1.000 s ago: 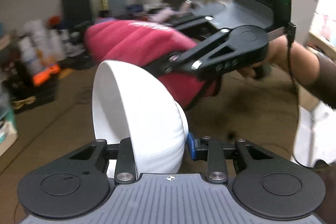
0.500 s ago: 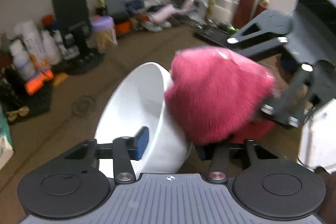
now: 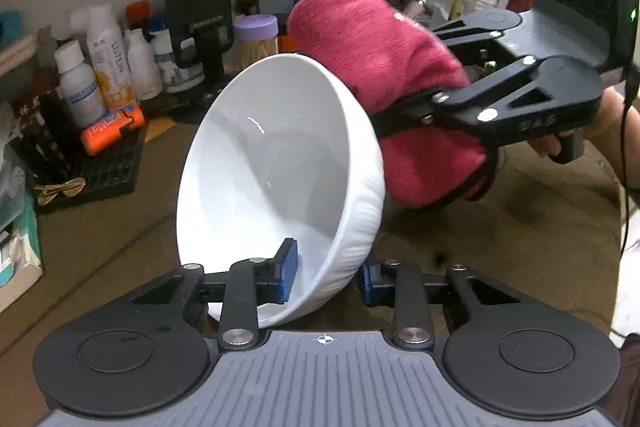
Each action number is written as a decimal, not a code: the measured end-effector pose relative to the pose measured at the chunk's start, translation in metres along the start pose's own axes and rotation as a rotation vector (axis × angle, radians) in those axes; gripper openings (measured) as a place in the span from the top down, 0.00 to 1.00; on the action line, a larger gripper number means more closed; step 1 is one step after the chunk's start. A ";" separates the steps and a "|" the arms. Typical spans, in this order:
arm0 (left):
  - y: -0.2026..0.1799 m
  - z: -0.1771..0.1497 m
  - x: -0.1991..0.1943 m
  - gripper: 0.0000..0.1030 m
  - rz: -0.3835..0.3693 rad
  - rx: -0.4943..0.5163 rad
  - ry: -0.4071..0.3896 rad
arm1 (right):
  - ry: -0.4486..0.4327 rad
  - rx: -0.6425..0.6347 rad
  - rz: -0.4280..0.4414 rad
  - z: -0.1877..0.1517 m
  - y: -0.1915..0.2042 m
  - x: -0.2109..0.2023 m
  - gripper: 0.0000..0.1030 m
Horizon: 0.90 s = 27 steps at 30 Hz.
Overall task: Clean bowl
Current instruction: 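Hold the bowl with the left gripper while the right gripper wipes its outer wall with the towel, then hold the white bowl with the left gripper while the right gripper rubs the towel over its outside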
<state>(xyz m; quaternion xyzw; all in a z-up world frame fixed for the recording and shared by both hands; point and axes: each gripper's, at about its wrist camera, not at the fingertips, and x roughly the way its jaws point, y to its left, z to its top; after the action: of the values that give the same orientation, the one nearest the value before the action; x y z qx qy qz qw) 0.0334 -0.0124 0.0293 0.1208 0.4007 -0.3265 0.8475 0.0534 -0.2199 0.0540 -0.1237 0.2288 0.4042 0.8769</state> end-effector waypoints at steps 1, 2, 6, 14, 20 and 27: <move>0.000 0.001 0.000 0.72 0.001 -0.003 0.005 | 0.017 -0.026 -0.034 0.000 0.002 0.002 0.74; -0.001 0.001 0.000 0.72 0.004 -0.004 0.009 | 0.030 -0.059 -0.061 0.000 0.006 0.004 0.73; -0.006 0.001 0.000 0.72 0.023 0.002 0.025 | 0.060 -0.208 -0.085 -0.004 0.035 0.001 0.73; -0.014 0.003 0.002 0.71 0.044 0.040 0.066 | 0.119 -0.413 0.120 -0.016 0.111 -0.032 0.74; -0.017 0.003 0.003 0.72 0.057 0.041 0.073 | 0.091 -0.241 -0.048 0.007 0.052 -0.011 0.74; -0.021 0.003 0.005 0.69 0.081 0.032 0.089 | 0.102 -0.209 -0.148 0.007 0.023 0.016 0.74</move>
<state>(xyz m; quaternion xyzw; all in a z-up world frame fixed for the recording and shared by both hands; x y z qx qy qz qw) 0.0239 -0.0319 0.0286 0.1650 0.4274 -0.2928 0.8393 0.0466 -0.1918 0.0509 -0.2515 0.2201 0.3533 0.8738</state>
